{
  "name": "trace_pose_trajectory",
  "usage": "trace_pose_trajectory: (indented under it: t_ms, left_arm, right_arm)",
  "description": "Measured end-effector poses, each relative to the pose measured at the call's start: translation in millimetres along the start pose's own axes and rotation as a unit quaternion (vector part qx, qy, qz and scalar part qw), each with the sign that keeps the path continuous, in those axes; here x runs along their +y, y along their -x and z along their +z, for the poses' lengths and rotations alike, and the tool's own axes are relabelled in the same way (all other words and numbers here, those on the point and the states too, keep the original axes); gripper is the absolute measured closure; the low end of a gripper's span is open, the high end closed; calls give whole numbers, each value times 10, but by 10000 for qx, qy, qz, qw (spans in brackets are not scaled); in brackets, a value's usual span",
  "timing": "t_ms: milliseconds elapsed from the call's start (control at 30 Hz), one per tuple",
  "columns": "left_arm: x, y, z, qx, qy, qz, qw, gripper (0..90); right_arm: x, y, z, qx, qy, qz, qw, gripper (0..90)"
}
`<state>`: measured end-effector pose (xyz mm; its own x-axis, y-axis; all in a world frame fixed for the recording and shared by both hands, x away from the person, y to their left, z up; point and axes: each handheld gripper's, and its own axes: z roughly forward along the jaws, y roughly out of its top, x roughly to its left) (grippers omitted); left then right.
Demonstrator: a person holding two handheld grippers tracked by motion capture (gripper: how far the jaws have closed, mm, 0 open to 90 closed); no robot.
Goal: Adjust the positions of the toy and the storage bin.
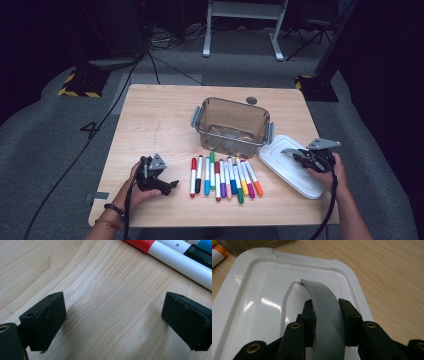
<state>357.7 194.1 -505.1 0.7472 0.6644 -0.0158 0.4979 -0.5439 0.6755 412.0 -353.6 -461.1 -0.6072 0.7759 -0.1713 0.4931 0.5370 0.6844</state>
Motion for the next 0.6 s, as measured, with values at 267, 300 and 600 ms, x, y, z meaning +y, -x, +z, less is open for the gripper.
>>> trace_pose_trajectory:
  t_ms: [267, 300, 600]
  left_arm:
    - [1, -1, 1, -1, -1, 3, 10000, 61]
    - [1, -1, 1, -1, 0, 3, 10000, 61]
    - [1, 0, 1, -2, 0, 5, 10000, 61]
  right_arm:
    - [9, -105, 137, 114, -107, -35, 9999, 654]
    - [7, -106, 140, 146, -103, -11, 9998, 650]
    - [-6, -139, 143, 228, -118, 93, 9996, 493]
